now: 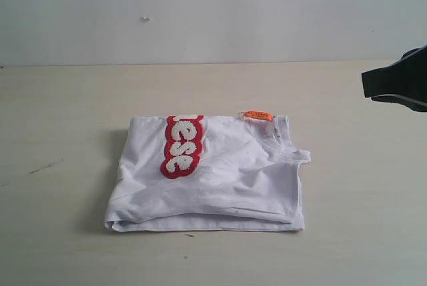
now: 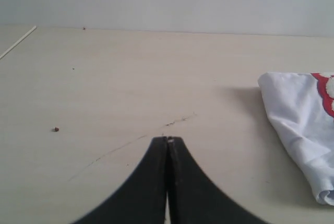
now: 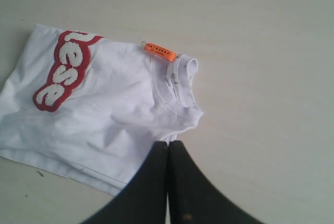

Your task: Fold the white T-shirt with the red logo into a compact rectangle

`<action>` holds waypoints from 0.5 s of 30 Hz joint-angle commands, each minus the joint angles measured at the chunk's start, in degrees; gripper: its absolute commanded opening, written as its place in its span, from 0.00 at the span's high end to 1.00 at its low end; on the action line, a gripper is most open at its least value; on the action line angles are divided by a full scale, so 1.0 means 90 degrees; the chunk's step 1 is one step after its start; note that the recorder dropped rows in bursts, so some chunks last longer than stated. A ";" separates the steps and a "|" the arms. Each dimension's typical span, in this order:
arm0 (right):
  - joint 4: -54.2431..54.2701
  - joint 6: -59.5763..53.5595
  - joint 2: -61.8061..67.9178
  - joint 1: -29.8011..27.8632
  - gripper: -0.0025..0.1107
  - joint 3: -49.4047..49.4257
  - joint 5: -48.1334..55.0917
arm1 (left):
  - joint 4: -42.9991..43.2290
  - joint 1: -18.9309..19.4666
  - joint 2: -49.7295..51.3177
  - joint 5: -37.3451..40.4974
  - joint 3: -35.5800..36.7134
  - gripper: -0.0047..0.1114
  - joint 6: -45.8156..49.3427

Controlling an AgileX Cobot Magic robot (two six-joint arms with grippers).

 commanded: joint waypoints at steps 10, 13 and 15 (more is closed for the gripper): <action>-0.0006 0.0002 -0.0043 -0.0001 0.98 0.0033 -0.0064 | 0.0264 0.0014 -0.0036 0.0032 0.0019 0.96 -0.0229; -0.0006 0.0002 -0.0043 -0.0001 0.98 0.0033 -0.0036 | 0.0264 0.0014 -0.0036 0.0032 0.0019 0.96 -0.0229; -0.0006 0.0002 -0.0043 -0.0001 0.98 0.0033 -0.0005 | 0.0264 0.0014 -0.0036 0.0032 0.0019 0.96 -0.0201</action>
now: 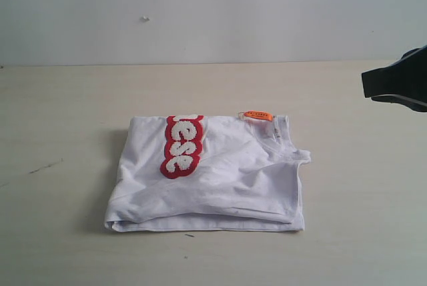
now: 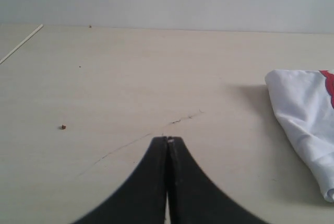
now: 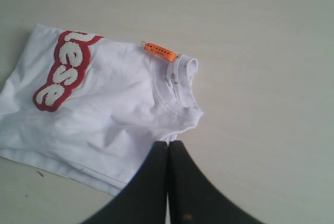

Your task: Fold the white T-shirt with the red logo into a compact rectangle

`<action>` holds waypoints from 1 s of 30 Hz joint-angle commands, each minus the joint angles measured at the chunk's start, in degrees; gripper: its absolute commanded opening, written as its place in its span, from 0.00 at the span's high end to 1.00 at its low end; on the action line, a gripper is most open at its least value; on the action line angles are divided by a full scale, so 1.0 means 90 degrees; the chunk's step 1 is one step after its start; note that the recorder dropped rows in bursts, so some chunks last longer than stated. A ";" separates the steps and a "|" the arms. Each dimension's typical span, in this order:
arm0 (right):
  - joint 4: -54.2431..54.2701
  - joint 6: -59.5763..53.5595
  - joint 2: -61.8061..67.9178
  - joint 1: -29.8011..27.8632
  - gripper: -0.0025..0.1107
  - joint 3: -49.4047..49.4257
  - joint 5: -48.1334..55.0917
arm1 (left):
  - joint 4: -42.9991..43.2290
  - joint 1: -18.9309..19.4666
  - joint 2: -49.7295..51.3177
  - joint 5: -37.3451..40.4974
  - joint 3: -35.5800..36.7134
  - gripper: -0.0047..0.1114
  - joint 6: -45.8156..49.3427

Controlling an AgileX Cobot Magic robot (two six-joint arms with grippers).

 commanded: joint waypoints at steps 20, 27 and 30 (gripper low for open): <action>-0.0006 0.0002 -0.0043 -0.0001 0.98 0.0033 -0.0005 | -0.0021 0.0014 -0.0036 -0.0018 0.0019 0.96 0.0005; -0.0006 -0.0014 -0.0043 -0.0001 0.98 0.0033 -0.0005 | -0.0021 0.0014 -0.0036 -0.0018 0.0019 0.96 0.0005; -0.0252 -0.0168 -0.0043 -0.0001 0.98 0.0033 -0.0147 | -0.0021 0.0014 -0.0036 -0.0018 0.0019 0.96 0.0005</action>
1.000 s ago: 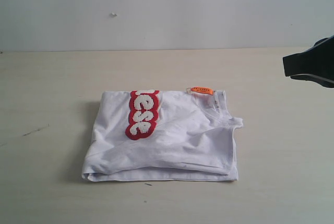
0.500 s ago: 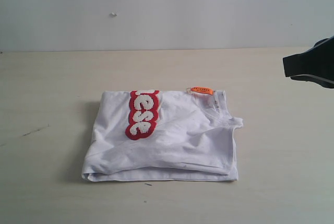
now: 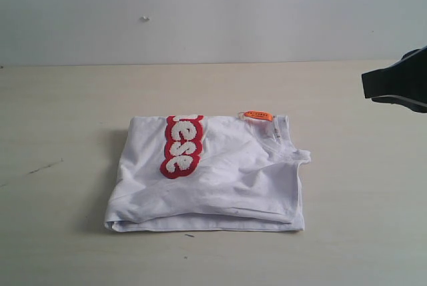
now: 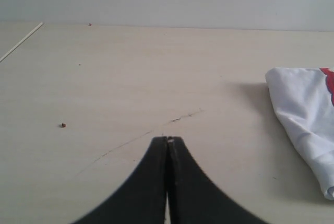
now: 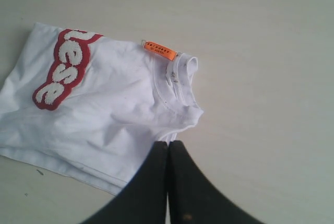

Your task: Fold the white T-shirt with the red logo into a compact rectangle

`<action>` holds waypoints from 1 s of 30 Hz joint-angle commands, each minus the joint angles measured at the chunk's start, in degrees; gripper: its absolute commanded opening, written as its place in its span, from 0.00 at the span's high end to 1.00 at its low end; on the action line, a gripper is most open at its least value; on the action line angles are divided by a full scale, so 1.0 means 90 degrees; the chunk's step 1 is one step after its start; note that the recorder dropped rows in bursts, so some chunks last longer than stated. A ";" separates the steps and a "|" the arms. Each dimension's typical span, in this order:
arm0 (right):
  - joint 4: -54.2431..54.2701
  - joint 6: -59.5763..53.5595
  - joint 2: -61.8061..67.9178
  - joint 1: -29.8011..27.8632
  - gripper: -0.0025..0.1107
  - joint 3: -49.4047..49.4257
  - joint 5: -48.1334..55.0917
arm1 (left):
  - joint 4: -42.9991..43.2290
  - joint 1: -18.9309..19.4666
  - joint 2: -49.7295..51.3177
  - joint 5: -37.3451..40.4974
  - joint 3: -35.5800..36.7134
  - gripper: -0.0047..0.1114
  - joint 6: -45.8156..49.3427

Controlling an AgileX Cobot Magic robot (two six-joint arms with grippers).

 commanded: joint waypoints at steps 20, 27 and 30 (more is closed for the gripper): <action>-0.0844 0.0037 -0.2557 -0.1694 0.98 0.2131 -0.2710 | -0.0006 0.0014 -0.0036 -0.0053 0.0019 0.96 0.0003; -0.0911 -0.0066 -0.3543 -0.1851 0.98 0.3167 -0.3167 | -0.0006 0.0014 -0.0036 -0.0053 0.0019 0.96 0.0003; -0.0911 -0.0114 -0.3909 -0.1851 0.98 0.3485 -0.3217 | -0.0006 0.0014 -0.0036 -0.0053 0.0019 0.96 0.0003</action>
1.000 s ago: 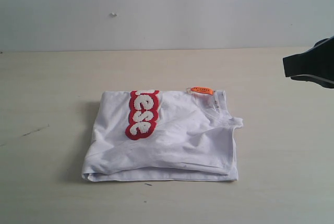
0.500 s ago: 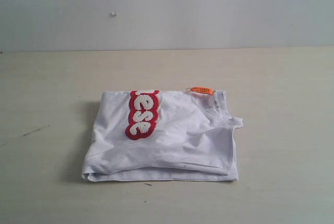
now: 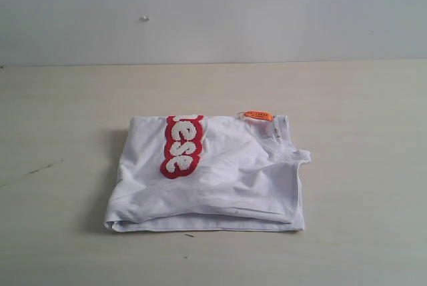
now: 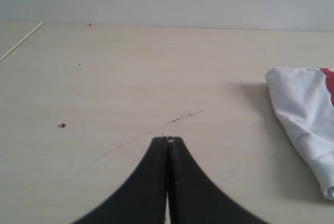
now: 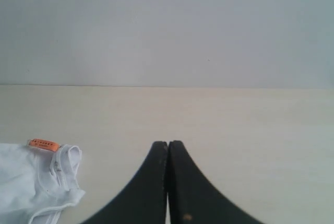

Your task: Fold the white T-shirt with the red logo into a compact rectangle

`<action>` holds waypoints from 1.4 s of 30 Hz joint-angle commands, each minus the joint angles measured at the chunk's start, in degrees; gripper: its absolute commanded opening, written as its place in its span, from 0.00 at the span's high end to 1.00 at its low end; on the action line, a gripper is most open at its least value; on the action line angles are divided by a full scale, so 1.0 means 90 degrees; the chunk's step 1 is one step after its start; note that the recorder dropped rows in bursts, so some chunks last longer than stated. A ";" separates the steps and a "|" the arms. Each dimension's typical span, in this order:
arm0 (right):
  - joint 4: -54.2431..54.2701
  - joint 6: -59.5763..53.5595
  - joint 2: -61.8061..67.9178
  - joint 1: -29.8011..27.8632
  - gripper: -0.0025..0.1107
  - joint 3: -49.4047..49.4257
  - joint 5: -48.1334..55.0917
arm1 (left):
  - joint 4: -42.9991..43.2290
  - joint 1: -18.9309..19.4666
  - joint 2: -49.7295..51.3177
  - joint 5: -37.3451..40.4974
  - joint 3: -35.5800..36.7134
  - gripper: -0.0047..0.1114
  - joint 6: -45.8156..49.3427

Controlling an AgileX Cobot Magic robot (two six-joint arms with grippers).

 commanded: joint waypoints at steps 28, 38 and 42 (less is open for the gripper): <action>-0.0026 -0.0349 -0.3185 -0.0817 0.98 0.1885 0.0429 | -0.0006 0.0014 -0.0036 -0.0065 0.0019 0.96 0.0003; -0.0026 -0.0007 -0.3185 -0.0817 0.98 0.1885 0.1020 | -0.0006 0.0014 -0.0036 -0.0065 0.0019 0.96 0.0003; -0.0026 0.0105 -0.3185 -0.0817 0.98 0.1885 0.1020 | -0.0006 0.0014 -0.0036 -0.0065 0.0019 0.96 0.0003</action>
